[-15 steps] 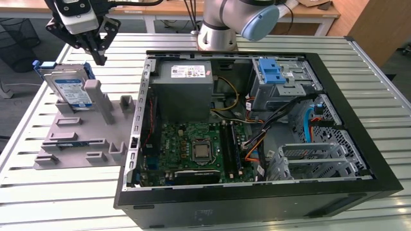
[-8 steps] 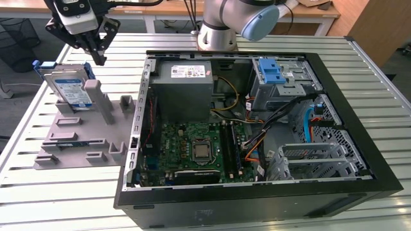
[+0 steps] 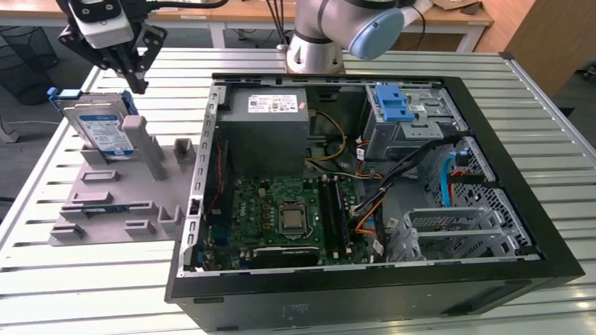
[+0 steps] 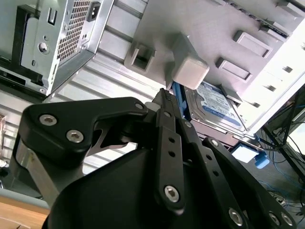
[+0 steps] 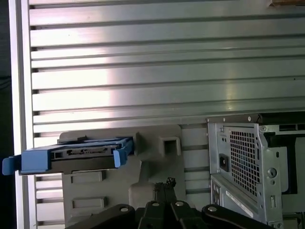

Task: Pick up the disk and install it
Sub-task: 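Reach for the disk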

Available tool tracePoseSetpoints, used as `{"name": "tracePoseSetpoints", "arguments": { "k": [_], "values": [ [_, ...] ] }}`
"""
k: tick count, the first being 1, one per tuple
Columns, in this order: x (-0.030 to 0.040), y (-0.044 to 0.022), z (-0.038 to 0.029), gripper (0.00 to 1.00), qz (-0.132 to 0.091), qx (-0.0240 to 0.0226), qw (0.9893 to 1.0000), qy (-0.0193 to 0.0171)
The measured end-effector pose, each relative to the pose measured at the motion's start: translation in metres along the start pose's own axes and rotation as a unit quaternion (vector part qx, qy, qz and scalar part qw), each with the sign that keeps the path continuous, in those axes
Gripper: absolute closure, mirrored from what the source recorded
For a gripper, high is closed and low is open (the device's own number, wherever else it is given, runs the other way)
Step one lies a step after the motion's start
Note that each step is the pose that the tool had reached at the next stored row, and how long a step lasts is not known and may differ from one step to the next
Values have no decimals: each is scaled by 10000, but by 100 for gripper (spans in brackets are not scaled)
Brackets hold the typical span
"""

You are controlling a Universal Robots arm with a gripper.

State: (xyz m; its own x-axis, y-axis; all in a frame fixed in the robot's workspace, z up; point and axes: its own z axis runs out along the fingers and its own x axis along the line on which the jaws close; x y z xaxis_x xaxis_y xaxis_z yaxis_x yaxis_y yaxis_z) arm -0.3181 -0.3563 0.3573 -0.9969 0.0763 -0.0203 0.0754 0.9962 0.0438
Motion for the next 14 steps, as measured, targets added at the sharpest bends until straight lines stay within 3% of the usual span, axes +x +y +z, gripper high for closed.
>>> {"name": "tracePoseSetpoints", "arguments": {
  "k": [5,14],
  "values": [
    [75,95,6,89,1,1,10000,0],
    [84,96,7,89,0,1,10000,0]
  ]
}}
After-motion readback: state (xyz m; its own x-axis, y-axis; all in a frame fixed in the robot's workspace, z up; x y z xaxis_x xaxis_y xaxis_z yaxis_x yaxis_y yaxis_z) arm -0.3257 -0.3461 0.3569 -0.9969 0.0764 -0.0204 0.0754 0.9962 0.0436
